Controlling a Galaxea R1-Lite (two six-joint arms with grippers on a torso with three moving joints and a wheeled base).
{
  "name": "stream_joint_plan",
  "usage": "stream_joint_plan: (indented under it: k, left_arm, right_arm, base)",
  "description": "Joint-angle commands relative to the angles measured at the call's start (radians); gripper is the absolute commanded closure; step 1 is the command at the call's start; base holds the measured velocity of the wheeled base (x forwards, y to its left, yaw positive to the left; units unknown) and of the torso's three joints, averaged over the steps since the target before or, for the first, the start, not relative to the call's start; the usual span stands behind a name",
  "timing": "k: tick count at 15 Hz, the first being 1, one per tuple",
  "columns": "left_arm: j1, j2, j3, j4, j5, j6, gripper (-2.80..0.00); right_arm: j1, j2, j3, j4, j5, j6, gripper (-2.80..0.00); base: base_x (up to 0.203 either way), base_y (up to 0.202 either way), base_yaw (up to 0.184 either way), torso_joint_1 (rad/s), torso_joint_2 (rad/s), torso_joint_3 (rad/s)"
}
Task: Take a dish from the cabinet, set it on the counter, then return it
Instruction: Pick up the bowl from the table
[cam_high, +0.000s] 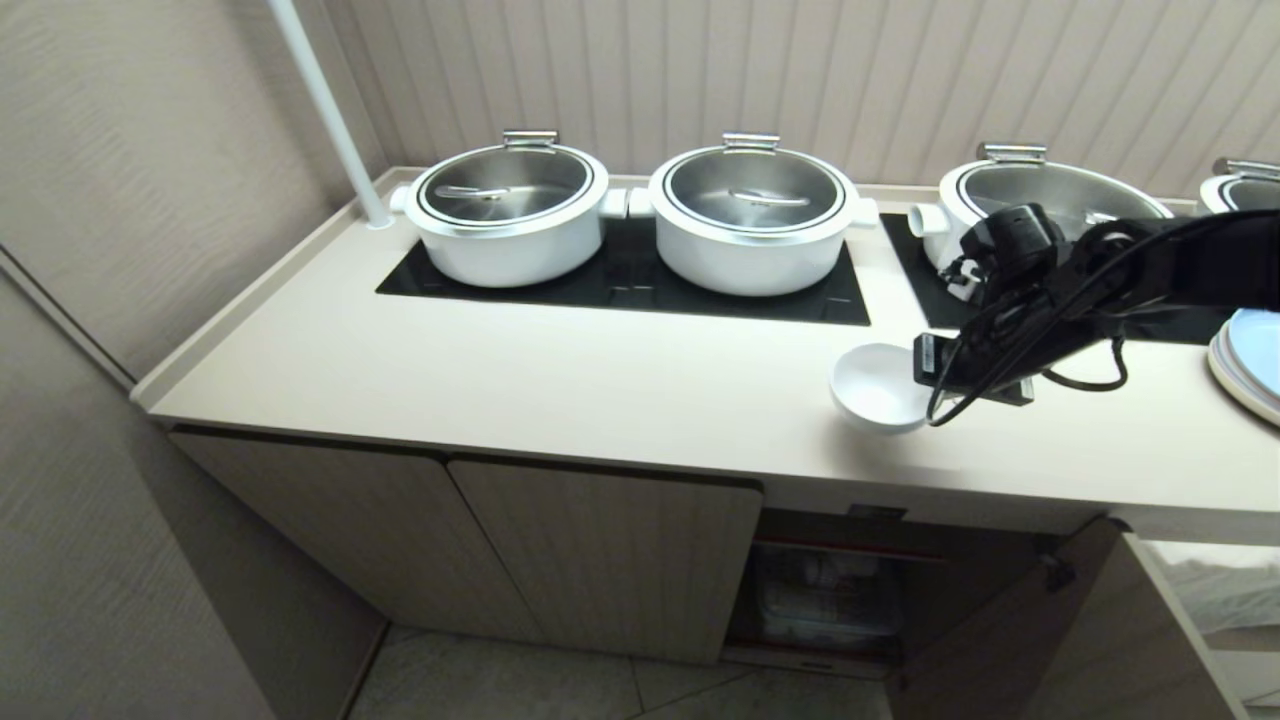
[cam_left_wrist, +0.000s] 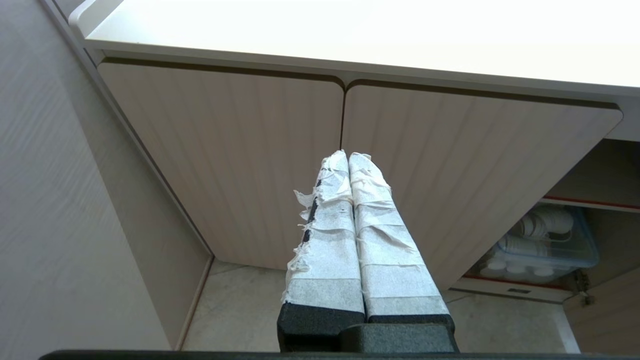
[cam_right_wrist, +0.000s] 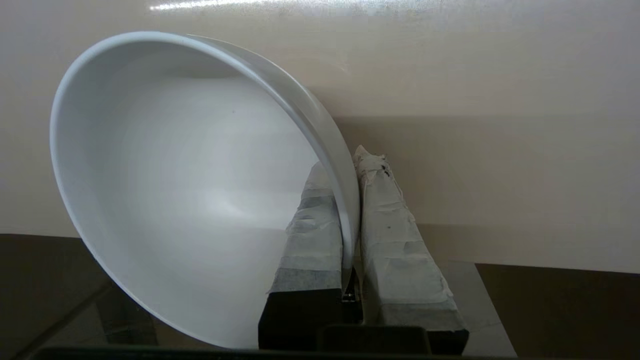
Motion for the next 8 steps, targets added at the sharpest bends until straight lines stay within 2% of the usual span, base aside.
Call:
stream_joint_plan:
  k: [1, 8]
  left_arm:
    - [0.0, 0.0, 0.001, 0.0, 0.0, -0.001, 0.0]
    - [0.0, 0.0, -0.001, 0.0, 0.0, -0.001, 0.0]
  right_arm:
    - [0.0, -0.043, 0.045, 0.001, 0.001, 0.003, 0.0]
    - [0.0, -0.252, 0.385, -0.083, 0.004, 0.004, 0.0]
  base:
    - [0.0, 0.0, 0.0, 0.0, 0.0, 0.0]
    - [0.0, 0.0, 0.0, 0.0, 0.0, 0.0]
